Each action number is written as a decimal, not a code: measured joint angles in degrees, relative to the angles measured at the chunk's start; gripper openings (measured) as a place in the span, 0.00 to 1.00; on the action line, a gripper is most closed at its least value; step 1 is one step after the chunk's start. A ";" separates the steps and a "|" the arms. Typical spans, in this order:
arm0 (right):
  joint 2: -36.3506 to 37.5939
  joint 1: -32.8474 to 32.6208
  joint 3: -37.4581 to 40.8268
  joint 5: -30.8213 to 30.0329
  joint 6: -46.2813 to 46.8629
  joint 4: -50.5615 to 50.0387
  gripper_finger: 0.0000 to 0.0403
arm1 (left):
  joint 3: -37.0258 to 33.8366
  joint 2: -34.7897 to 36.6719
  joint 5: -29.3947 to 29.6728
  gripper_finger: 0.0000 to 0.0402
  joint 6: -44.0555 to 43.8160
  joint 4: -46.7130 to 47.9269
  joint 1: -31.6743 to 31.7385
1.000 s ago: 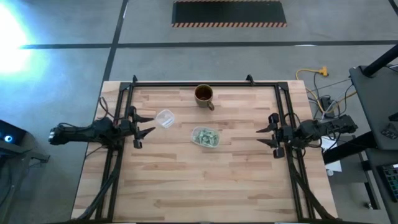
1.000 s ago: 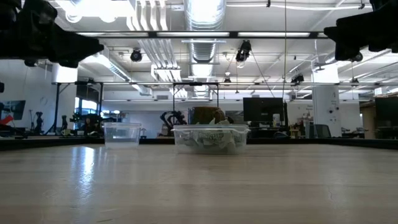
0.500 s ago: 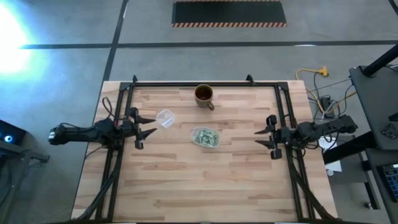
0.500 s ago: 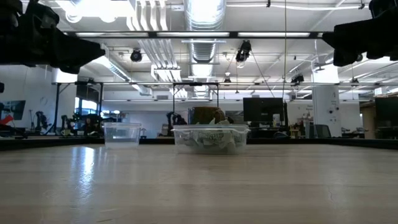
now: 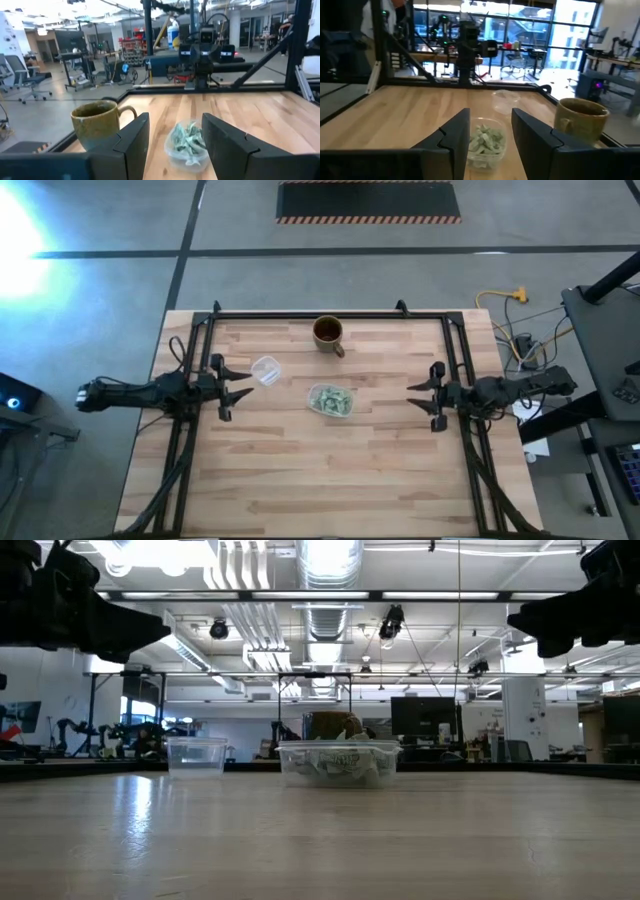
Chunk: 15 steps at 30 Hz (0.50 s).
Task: Pick and place Stevia / Truvia into bins
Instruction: Return to Home Position
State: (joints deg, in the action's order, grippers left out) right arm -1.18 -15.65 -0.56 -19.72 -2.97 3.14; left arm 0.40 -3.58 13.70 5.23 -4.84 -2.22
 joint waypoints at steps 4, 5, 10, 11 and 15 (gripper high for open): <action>1.05 2.77 0.00 6.59 -0.85 -0.80 0.33 | -0.02 -0.41 0.00 0.41 0.05 -0.63 0.00; 1.17 3.76 0.00 8.38 -0.90 -1.02 0.33 | -0.02 -0.39 0.00 0.41 0.06 -0.65 0.00; 0.20 7.92 0.00 12.59 -0.23 -1.69 0.34 | -0.07 -0.41 0.00 0.41 0.00 -0.65 0.00; -0.31 8.21 0.00 13.57 -0.17 -1.87 0.34 | -0.07 -0.53 0.00 0.41 -0.02 -0.65 0.00; -3.24 8.22 0.00 13.88 -0.21 -1.91 0.33 | -0.07 -1.26 0.00 0.41 -0.15 -0.61 0.00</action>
State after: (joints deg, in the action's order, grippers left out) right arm -4.42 -7.43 -0.56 -5.84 -3.18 1.23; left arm 0.34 -4.85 13.69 5.08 -5.45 -2.22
